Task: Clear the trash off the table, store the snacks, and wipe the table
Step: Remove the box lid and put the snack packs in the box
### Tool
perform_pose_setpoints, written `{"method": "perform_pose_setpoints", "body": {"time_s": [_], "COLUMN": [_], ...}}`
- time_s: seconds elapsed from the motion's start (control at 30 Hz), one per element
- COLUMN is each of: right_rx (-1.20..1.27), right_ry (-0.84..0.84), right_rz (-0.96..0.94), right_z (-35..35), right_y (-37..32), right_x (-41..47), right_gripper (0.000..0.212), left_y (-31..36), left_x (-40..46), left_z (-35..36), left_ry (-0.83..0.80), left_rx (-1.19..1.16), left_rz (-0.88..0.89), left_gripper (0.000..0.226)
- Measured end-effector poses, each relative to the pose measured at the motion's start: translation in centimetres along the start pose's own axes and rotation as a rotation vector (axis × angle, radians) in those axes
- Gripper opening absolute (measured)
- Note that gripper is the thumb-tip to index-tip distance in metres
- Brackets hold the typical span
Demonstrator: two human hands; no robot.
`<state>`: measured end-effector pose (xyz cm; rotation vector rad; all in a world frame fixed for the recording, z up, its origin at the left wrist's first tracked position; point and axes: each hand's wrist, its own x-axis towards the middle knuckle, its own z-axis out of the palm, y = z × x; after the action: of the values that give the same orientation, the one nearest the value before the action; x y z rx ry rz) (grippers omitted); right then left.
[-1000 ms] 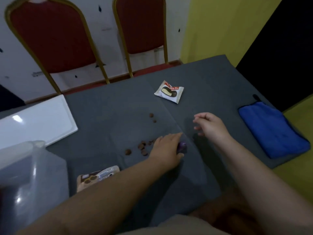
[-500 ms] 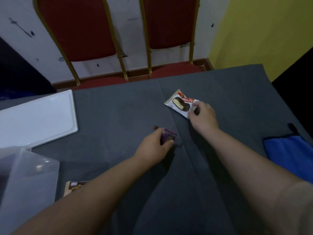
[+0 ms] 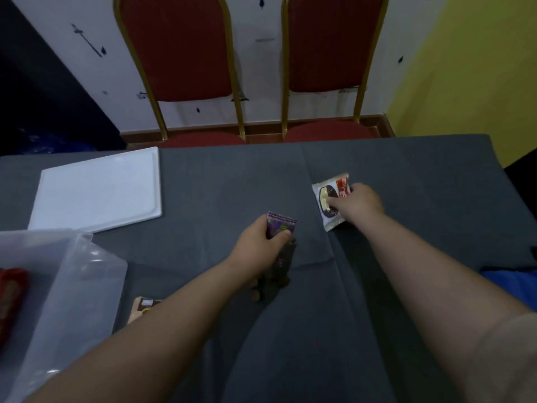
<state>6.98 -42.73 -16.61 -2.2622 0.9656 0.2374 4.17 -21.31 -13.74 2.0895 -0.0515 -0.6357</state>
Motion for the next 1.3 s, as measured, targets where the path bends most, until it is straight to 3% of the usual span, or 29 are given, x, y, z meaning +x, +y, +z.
{"method": "perform_pose_setpoints", "body": {"time_s": [0.27,0.33,0.53,0.73,0.83,1.0,1.13,1.3], "right_rx": [0.548,0.610,0.676,0.682,0.742,0.733,0.612,0.478], "right_ry": [-0.263,-0.316,-0.342,-0.393,-0.458,-0.457,-0.443,-0.362], "right_rz": [-0.050,-0.095,-0.232,-0.251,-0.192,-0.010,0.135,0.202], "right_z": [0.2,0.5,3.0,7.9,12.8,19.9,22.6,25.2], "right_y": [-5.2,-7.3,-14.0,-20.1,-22.7,-24.7,-25.2,-26.0], "right_x": [-9.3,-12.3,-22.3,-31.4,-34.6,-36.3,-35.4,-32.7], "right_gripper": [0.005,0.009,0.009,0.014,0.015,0.015,0.008,0.014], "left_y": [0.1,0.3,-0.9,-6.4,-9.8,-14.6,-17.4,-19.2], "left_x": [-3.0,-4.5,-9.8,-14.0,-14.6,-14.6,-12.2,-9.3], "left_z": [-4.9,-7.3,-17.6,-28.0,-32.0,-34.8,-34.8,-33.9], "left_ry": [0.044,0.079,0.139,0.095,0.111,0.037,0.078,0.061], "left_rx": [-0.202,-0.230,-0.350,-0.410,-0.445,-0.305,0.043,0.254], "left_rz": [-0.017,0.022,0.140,0.126,0.029,-0.121,-0.204,-0.275], "left_gripper": [0.013,0.010,0.009,0.016,0.017,0.022,0.026,0.031]}}
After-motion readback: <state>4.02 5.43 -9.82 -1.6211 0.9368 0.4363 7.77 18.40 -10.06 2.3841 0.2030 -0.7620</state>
